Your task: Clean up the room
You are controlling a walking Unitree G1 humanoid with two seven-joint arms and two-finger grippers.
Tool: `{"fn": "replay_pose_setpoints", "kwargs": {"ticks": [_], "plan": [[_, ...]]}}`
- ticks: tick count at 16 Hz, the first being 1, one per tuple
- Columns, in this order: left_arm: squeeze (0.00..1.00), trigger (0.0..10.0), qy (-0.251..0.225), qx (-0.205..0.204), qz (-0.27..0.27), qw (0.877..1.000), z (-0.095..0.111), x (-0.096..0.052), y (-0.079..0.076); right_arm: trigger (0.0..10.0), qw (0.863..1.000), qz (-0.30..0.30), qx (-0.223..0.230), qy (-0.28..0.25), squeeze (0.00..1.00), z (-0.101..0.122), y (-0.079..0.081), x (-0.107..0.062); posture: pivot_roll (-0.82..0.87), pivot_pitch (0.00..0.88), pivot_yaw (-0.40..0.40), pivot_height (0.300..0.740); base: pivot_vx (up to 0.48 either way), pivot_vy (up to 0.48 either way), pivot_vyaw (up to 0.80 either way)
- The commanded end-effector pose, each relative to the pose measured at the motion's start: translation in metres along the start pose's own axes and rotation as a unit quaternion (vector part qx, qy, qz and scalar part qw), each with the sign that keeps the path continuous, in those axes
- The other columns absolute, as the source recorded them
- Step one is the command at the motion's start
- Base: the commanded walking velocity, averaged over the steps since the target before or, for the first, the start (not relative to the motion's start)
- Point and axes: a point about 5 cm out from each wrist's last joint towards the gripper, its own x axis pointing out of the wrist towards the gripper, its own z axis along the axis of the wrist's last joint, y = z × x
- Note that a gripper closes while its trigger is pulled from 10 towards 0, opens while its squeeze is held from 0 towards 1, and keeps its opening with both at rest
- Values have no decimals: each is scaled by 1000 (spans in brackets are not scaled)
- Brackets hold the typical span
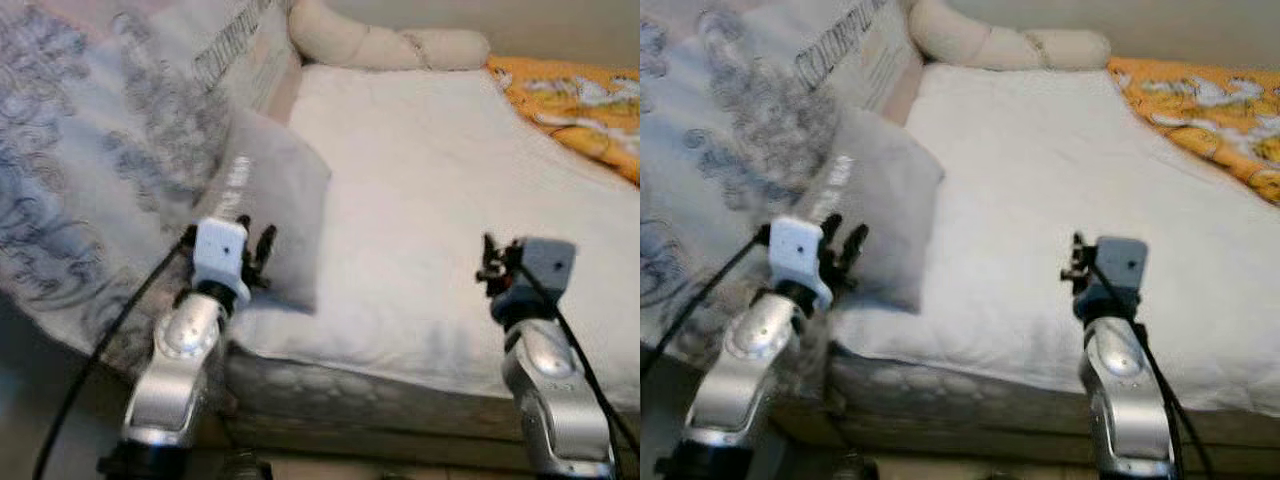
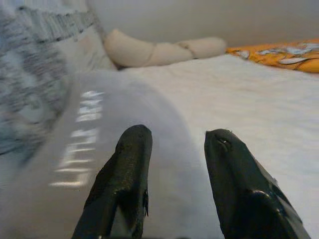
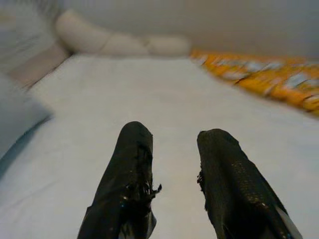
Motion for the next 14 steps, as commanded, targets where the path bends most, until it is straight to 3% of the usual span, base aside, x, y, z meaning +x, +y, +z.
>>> {"fn": "replay_pose_setpoints", "kwargs": {"ticks": [1,4,5,6,10,14], "plan": [[0,10000,0,7,25,1000,4,-1,8,10000,1000,0,12,-20,0,4,5,1,38,0,-15,740,0,-356,0],[0,10000,15,-26,39,999,0,-1,8,10000,999,49,-4,-19,0,2,10,-2,30,0,-15,740,0,-360,0],[714,10000,16,-44,34,998,0,0,5,10000,998,58,-11,1,145,-5,10,-3,32,0,-19,740,0,-240,0],[1000,10000,16,-47,32,998,1,0,2,10000,999,47,-13,8,1000,-8,7,-2,36,1,-17,740,0,0,0],[1000,10000,25,-23,26,999,0,1,3,10000,999,24,-22,-5,1000,-5,-1,-5,3,18,10,740,0,0,0],[1000,10000,24,-25,42,999,1,-1,6,10000,999,30,-23,1,1000,-6,-3,-5,5,13,-12,740,0,-61,0]]}}
